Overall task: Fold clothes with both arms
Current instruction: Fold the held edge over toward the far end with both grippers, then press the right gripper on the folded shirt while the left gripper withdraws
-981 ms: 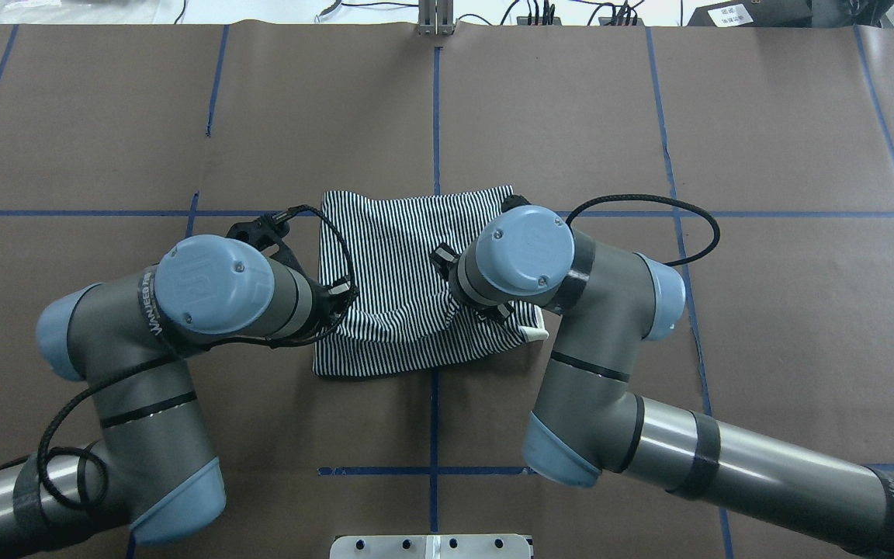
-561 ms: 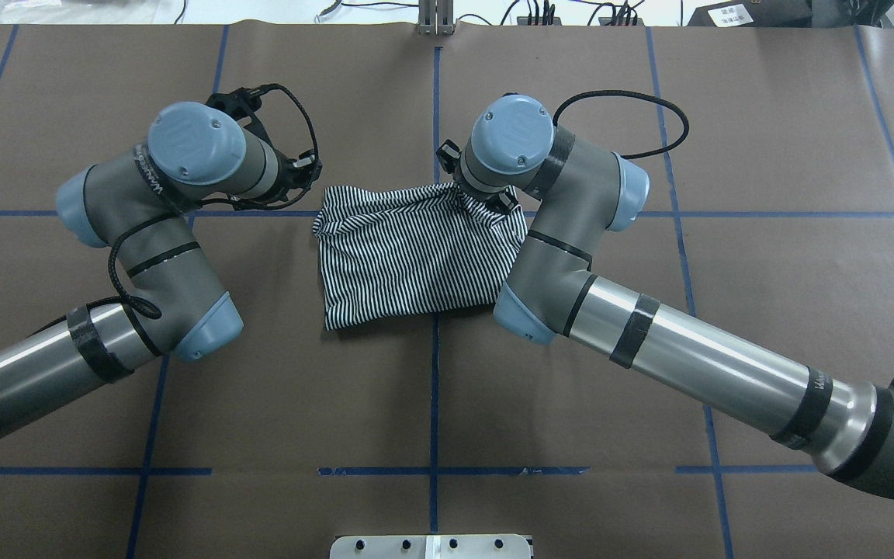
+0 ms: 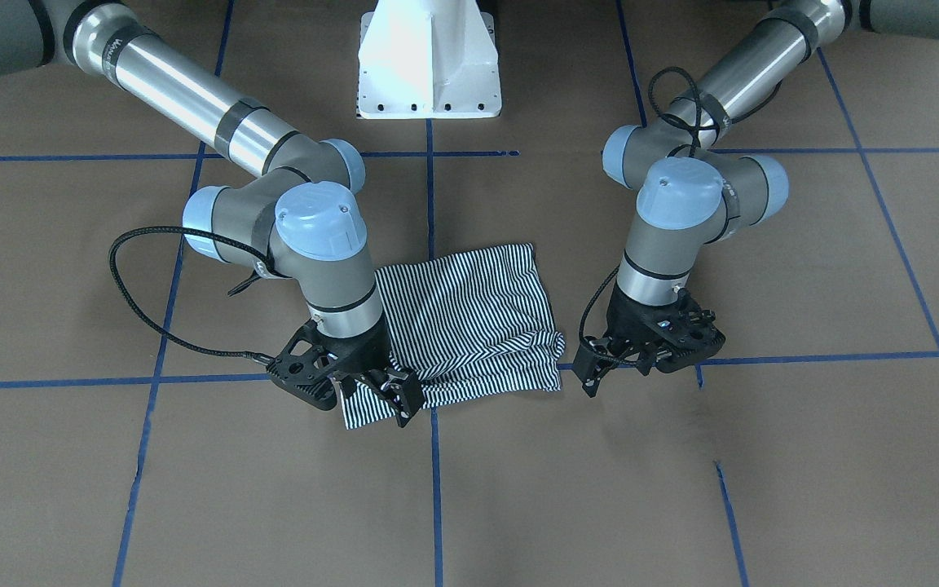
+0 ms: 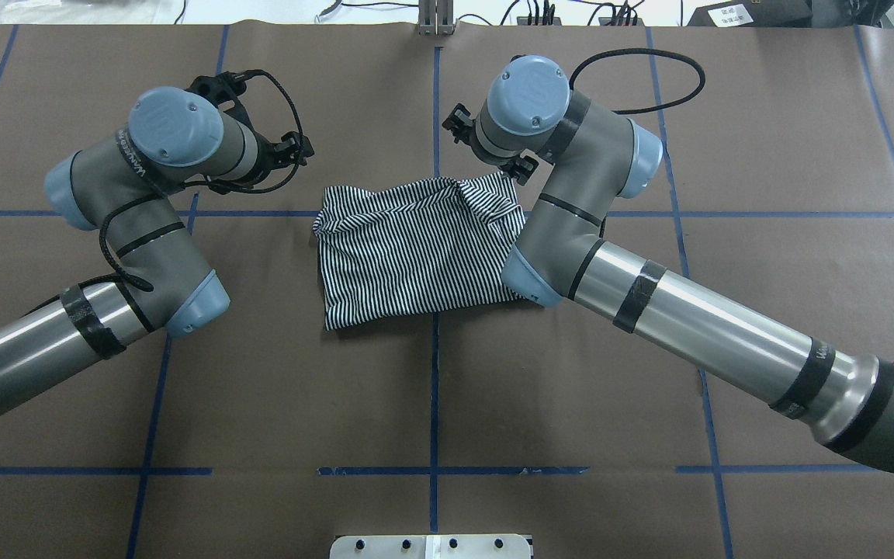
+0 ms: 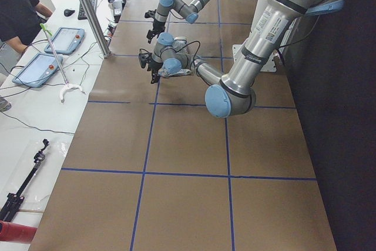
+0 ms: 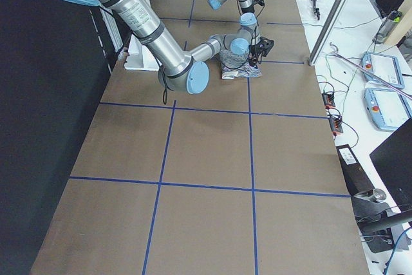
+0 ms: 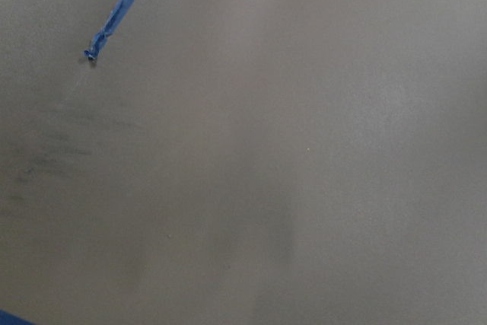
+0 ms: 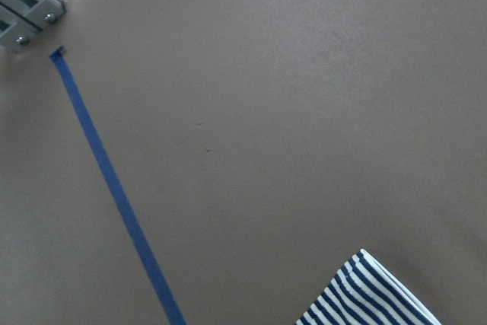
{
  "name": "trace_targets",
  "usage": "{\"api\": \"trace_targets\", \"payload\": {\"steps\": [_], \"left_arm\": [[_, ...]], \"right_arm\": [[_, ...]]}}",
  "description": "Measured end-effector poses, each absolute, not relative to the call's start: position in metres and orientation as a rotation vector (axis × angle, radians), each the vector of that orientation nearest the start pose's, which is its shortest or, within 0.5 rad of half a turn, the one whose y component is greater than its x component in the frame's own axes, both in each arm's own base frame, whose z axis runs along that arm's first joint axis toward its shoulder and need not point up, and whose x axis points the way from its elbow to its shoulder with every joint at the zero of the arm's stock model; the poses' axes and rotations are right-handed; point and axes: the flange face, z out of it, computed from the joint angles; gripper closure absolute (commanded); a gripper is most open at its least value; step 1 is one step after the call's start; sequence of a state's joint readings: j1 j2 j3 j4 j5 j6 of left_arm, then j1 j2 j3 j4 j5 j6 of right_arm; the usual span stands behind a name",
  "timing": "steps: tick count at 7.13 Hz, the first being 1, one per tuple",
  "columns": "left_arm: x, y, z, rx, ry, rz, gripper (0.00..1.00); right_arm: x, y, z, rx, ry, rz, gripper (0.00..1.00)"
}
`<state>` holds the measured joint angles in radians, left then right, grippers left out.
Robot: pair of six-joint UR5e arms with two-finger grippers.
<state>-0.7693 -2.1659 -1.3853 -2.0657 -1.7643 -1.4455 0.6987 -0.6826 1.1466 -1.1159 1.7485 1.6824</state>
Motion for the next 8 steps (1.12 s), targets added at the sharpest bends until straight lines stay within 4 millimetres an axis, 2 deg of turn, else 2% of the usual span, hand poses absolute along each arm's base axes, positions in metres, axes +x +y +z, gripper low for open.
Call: {"api": "trace_targets", "payload": {"steps": [2,4,6,8], "left_arm": [[0.398,-0.605,0.336,0.217,0.942,-0.449,0.0],[0.355,-0.607,0.335,0.235,0.958,-0.406,0.0],[0.339,-0.611,0.337,0.243,0.955,-0.398,0.0],[0.335,-0.613,0.337,0.245,0.954,-0.399,0.0]], "right_arm": [[-0.557,-0.605,0.222,0.157,-0.877,0.447,0.0],[-0.576,-0.583,0.205,0.211,-0.748,0.219,0.0],[-0.601,-0.562,0.206,0.301,-0.655,0.051,0.0],[-0.613,-0.561,0.215,0.333,-0.602,-0.015,0.0]]}}
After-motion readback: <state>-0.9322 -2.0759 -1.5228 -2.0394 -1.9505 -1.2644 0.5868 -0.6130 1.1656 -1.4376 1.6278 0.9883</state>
